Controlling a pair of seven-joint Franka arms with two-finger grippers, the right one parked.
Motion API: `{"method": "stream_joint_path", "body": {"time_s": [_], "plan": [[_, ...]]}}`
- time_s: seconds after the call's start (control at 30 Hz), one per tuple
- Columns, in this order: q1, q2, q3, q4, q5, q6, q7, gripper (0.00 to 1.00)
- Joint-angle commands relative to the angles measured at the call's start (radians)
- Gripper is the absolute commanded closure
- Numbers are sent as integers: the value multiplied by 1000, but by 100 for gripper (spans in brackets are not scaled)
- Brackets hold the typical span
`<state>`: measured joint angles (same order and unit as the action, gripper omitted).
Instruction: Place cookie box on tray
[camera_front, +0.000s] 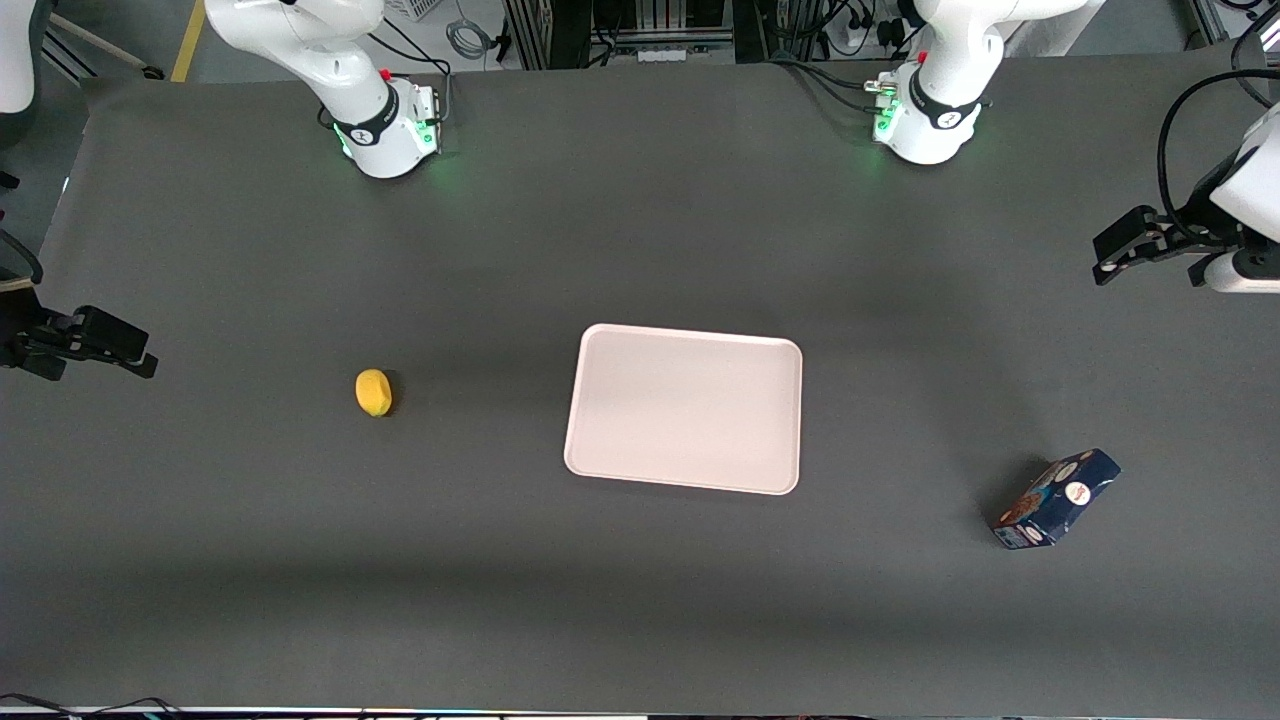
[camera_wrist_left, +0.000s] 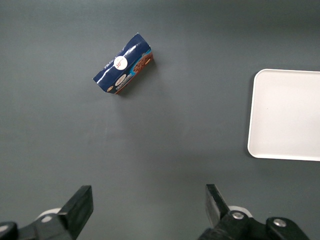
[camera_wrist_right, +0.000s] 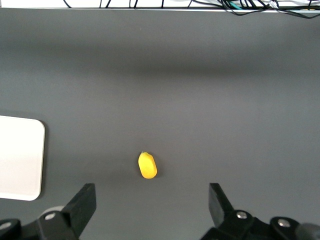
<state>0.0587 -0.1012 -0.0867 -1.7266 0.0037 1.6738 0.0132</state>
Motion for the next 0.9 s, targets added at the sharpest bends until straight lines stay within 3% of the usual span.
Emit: {"method": "stream_joint_path", "body": {"time_s": [0.0,0.87], "plan": [[-8,-9,8,-14,-11,17,2,0],[-16,8,8,-11,-11,21,43,0]]}}
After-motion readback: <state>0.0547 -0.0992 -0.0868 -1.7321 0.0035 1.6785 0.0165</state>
